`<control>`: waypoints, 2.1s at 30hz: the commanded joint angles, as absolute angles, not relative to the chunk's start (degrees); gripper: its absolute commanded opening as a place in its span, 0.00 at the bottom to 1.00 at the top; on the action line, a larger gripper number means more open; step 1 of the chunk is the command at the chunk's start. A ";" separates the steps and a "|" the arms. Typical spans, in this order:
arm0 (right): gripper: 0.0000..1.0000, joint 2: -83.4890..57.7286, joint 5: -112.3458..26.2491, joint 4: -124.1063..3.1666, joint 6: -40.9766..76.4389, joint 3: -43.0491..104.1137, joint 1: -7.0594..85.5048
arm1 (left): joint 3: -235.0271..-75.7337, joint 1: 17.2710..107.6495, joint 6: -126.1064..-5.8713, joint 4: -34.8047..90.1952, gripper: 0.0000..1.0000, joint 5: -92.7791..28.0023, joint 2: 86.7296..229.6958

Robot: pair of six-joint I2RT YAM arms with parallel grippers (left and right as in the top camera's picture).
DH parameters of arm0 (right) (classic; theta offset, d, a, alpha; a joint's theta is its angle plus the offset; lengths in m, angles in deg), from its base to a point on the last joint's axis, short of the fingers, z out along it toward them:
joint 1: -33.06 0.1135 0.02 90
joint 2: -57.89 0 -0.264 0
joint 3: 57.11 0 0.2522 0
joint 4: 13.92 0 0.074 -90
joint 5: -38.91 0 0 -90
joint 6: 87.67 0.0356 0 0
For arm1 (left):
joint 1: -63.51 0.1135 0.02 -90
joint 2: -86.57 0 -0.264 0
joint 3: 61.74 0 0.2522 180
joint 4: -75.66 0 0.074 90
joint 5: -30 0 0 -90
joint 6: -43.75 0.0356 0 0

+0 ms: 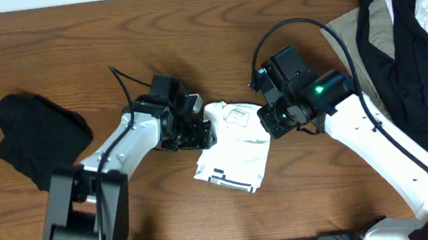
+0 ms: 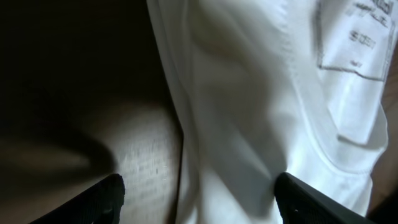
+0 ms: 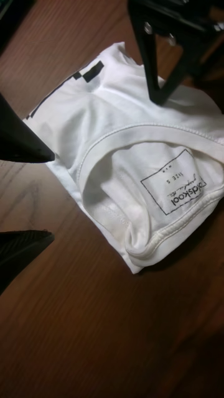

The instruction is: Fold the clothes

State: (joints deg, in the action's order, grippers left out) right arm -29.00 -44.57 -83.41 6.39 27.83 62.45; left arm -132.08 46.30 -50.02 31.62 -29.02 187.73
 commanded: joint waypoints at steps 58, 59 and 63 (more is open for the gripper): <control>0.27 -29.33 -46.60 -87.08 5.64 27.13 62.71 | -143.64 80.96 -42.83 28.58 0.06 -55.49 172.54; 0.27 -29.33 -46.60 -87.10 5.67 27.13 62.71 | -144.98 80.96 -42.83 27.60 0.06 -55.47 172.54; 0.27 -29.33 -46.60 -87.08 5.67 27.13 62.71 | -148.91 80.96 -42.83 25.08 0.06 -54.66 172.54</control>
State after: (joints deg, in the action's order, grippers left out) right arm -29.00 -45.99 -86.99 6.37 27.40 62.45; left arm -145.02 80.85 -43.86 25.65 -55.49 173.13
